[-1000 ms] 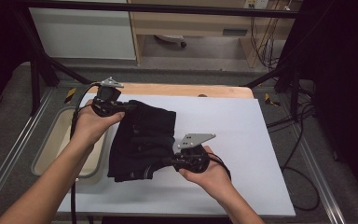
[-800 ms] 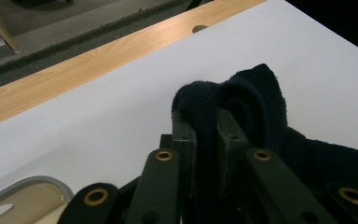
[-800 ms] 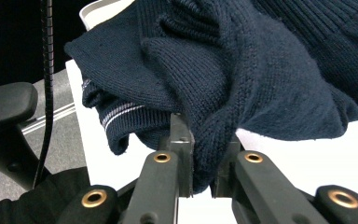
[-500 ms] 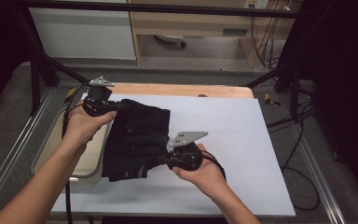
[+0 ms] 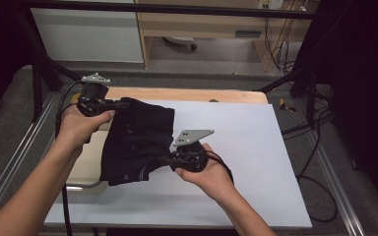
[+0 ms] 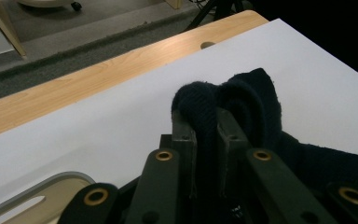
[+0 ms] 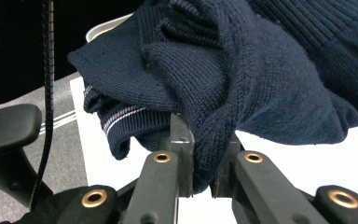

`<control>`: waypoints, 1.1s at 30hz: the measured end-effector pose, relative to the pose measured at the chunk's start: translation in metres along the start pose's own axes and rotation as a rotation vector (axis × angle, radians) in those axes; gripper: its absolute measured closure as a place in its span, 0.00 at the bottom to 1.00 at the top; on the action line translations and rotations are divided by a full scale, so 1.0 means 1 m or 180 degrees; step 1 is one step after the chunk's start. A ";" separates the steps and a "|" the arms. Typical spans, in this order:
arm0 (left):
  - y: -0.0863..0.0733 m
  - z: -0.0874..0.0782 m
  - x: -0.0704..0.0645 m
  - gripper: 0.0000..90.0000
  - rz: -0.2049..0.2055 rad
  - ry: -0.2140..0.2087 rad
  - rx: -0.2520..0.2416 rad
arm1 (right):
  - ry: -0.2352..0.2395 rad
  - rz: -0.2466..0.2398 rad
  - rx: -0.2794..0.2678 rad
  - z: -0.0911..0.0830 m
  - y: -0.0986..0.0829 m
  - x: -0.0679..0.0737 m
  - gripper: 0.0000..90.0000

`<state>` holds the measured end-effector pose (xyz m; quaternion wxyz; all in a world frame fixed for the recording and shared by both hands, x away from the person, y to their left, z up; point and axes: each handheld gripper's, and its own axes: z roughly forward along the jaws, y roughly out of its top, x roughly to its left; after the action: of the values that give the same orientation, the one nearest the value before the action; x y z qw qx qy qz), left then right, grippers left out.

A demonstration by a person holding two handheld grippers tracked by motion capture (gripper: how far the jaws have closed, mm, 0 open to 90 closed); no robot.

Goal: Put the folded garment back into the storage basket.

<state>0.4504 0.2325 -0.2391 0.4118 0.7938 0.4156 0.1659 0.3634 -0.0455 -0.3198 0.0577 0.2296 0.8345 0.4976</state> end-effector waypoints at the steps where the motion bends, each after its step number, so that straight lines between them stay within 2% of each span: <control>1: 0.001 -0.001 0.001 0.89 0.0001 0.0009 -0.0003 | 0.0002 -0.0001 -0.0002 0.001 0.002 0.000 0.92; 23: 0.002 -0.034 0.029 0.89 -0.0065 0.0213 -0.0085 | 0.0083 -0.0114 -0.0095 0.032 0.036 0.007 0.92; 33: -0.003 -0.043 0.044 0.89 -0.0102 0.0295 -0.0086 | 0.0110 -0.0143 -0.0116 0.051 0.047 0.013 0.92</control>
<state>0.4492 0.2901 -0.2189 0.4055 0.7729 0.4447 0.2014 0.3842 0.0198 -0.3028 0.0585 0.2011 0.8311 0.5152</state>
